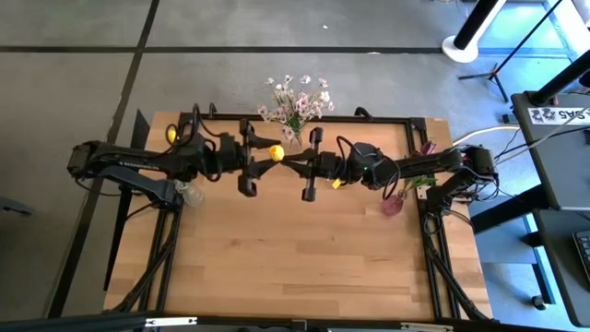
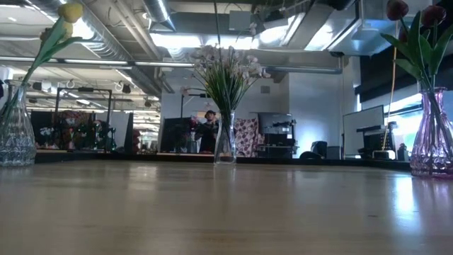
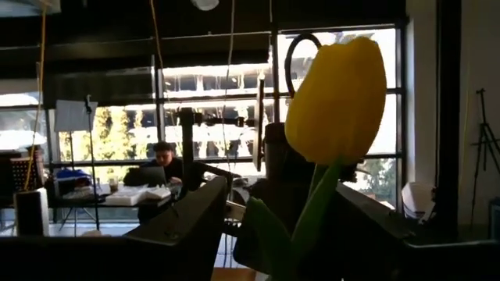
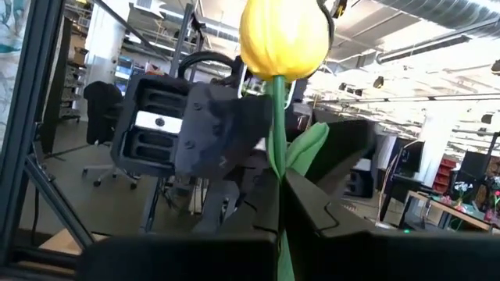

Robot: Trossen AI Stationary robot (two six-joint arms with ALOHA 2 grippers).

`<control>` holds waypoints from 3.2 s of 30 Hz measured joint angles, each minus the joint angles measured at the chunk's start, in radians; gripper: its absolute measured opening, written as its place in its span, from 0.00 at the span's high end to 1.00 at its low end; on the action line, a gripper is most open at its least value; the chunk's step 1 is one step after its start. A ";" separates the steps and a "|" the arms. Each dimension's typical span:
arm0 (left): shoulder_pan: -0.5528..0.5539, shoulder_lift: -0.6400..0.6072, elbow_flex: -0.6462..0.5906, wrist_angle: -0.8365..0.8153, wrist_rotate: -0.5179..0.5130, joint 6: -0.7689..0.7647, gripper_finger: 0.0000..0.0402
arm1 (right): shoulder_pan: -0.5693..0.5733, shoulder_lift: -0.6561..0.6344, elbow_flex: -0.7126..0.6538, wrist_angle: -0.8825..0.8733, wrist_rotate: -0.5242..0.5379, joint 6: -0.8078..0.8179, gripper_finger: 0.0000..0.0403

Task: Sort flowers into vase by color
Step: Put the yellow flower into the bottom transparent vase

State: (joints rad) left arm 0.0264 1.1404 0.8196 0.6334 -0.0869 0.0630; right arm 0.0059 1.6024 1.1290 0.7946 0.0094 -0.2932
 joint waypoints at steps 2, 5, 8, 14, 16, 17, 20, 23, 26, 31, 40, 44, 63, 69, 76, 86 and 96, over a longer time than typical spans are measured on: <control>0.008 0.000 0.000 0.002 0.001 -0.038 0.54 | 0.000 0.000 0.000 -0.001 0.005 0.000 0.99; 0.016 0.002 0.000 0.004 0.005 -0.061 0.66 | -0.001 0.000 0.000 0.001 0.009 0.001 0.99; 0.017 0.008 0.000 0.008 0.008 -0.061 0.83 | -0.002 0.000 0.000 -0.002 0.014 0.001 0.99; 0.015 0.016 0.000 0.006 0.021 -0.062 0.98 | 0.000 0.000 0.000 -0.014 0.054 -0.001 0.89; 0.012 0.017 0.000 -0.003 0.019 -0.061 0.99 | 0.000 0.000 0.000 -0.019 0.054 -0.002 0.79; 0.012 0.009 0.000 -0.013 0.020 -0.061 0.99 | 0.001 0.000 0.000 -0.020 0.054 -0.003 0.74; 0.012 -0.052 0.000 -0.085 0.009 -0.033 0.99 | 0.005 -0.012 0.000 -0.033 0.058 -0.003 0.58; 0.007 -0.165 0.000 -0.249 -0.062 0.010 0.99 | 0.017 -0.057 0.000 -0.089 0.085 -0.007 0.44; -0.008 -0.307 0.007 -0.450 -0.103 0.051 0.99 | 0.035 -0.102 0.001 -0.200 0.116 -0.026 0.34; -0.035 -0.530 0.106 -0.814 -0.113 0.049 0.99 | 0.064 -0.123 0.001 -0.315 0.240 -0.023 0.26; -0.056 -0.795 0.252 -1.288 -0.022 0.056 0.99 | 0.073 -0.123 0.001 -0.320 0.296 0.028 0.28; -0.056 -0.896 0.256 -1.395 -0.015 0.054 0.99 | 0.073 -0.123 0.001 -0.317 0.312 0.052 0.28; -0.056 -0.972 0.254 -1.483 -0.050 0.005 0.99 | 0.073 -0.123 0.001 -0.318 0.347 0.083 0.28; -0.056 -0.971 0.254 -1.501 -0.042 -0.030 0.99 | 0.072 -0.123 0.000 -0.318 0.347 0.083 0.28; -0.056 -0.971 0.259 -1.493 0.003 -0.035 0.99 | 0.072 -0.123 0.000 -0.318 0.349 0.083 0.28; -0.056 -0.971 0.283 -1.505 0.003 -0.036 0.99 | 0.072 -0.123 0.000 -0.318 0.349 0.083 0.28; -0.056 -0.971 0.287 -1.508 -0.001 -0.035 0.99 | 0.072 -0.123 0.000 -0.318 0.350 0.082 0.28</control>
State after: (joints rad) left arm -0.0294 0.1696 1.1065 -0.8748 -0.0879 0.0279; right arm 0.0784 1.4796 1.1294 0.4767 0.3592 -0.2108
